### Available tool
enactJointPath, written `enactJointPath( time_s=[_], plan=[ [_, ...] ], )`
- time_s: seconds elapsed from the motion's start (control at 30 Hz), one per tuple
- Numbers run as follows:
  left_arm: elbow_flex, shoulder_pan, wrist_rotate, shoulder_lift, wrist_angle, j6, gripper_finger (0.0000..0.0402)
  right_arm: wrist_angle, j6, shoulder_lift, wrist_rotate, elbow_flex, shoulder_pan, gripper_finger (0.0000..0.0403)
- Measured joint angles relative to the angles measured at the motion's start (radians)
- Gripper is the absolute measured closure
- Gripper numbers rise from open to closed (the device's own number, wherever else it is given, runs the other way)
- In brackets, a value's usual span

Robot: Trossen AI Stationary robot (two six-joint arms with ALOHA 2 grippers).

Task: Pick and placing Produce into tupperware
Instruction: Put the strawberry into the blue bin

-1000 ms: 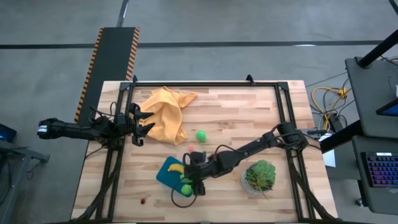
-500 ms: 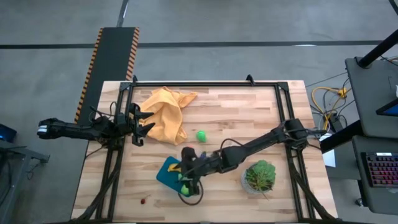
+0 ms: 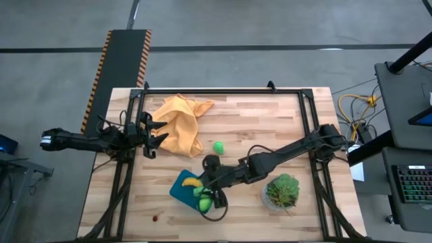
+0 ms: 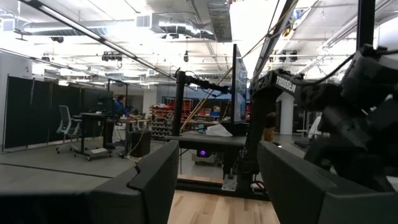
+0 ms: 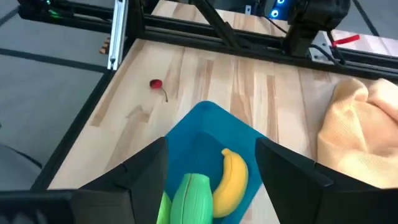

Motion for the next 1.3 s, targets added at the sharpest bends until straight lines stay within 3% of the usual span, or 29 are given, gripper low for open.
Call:
enactJointPath(
  time_s=[0.33, 0.67, 1.0, 1.3],
  plan=[
    [0.0, 0.0, 0.0, 0.0, -0.009, 0.0, 0.0196, -0.047, 0.004, -0.077, 0.0, -0.111, 0.0, 0.0177],
    [0.0, 0.0, 0.0, -0.001, -0.031, -0.003, 0.0196, -0.012, 0.111, -0.333, 0.026, -0.421, -0.004, 0.0179],
    [0.0, 0.0, 0.0, -0.001, -0.029, -0.003, 0.0196, 0.373, 0.096, -0.712, 0.025, -0.883, -0.004, 0.0179],
    [0.0, 0.0, 0.0, 0.0, -0.027, -0.001, 0.0196, 0.615, 0.065, -0.813, 0.026, -1.145, -0.014, 0.0179]
  ],
)
